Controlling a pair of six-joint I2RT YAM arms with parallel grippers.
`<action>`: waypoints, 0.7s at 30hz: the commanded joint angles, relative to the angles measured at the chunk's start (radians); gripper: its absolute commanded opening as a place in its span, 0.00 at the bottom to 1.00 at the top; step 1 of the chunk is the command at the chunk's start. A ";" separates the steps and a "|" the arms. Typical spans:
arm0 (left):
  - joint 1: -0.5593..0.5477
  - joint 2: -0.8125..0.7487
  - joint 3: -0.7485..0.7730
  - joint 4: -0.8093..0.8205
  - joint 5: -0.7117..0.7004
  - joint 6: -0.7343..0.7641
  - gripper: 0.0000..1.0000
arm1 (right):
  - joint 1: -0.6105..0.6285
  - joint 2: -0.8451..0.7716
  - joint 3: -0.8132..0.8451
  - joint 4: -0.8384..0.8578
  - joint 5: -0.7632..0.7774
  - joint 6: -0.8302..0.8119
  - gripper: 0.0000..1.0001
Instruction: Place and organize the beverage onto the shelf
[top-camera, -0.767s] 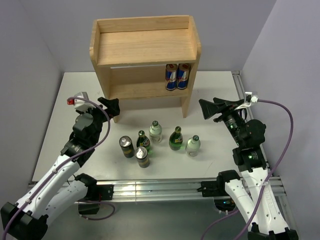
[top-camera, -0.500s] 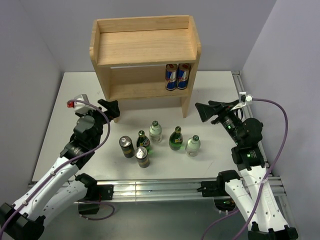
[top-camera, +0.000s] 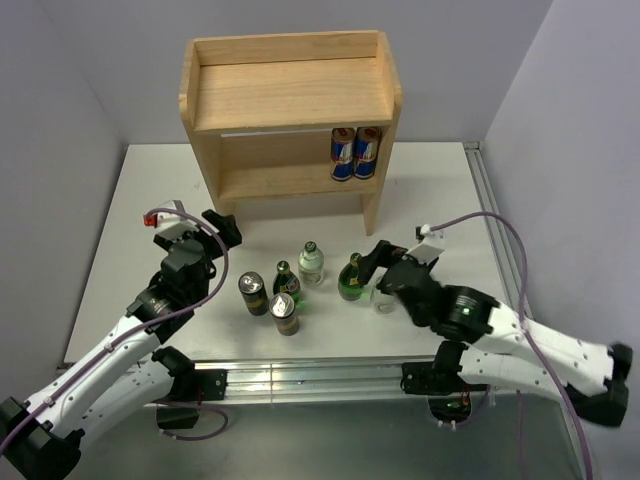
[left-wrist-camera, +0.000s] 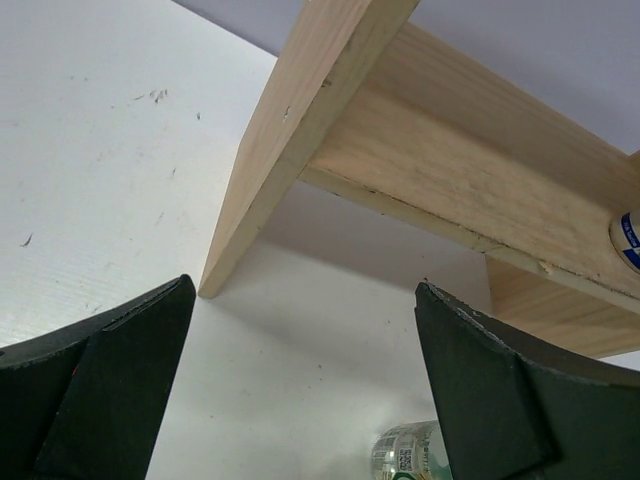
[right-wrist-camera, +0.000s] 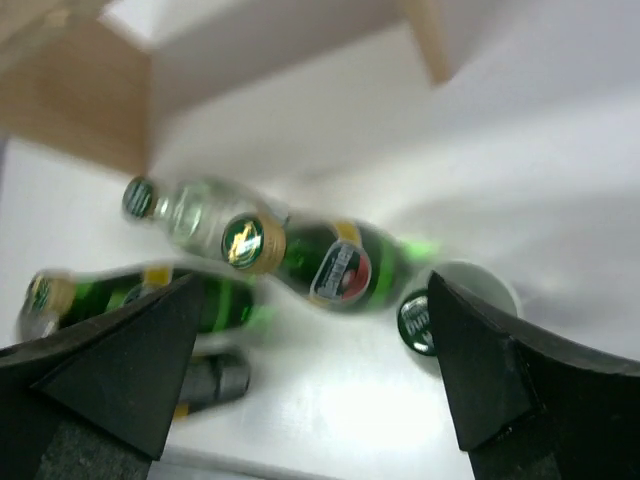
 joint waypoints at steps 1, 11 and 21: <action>-0.005 -0.018 -0.005 0.007 -0.036 -0.004 0.99 | 0.212 0.165 0.114 -0.430 0.490 0.513 1.00; -0.007 -0.035 -0.017 0.009 -0.046 -0.002 0.99 | 0.515 0.530 0.238 -0.925 0.528 1.169 1.00; -0.008 -0.035 -0.025 0.023 -0.029 0.004 0.99 | 0.475 0.461 0.209 -0.925 0.478 1.082 1.00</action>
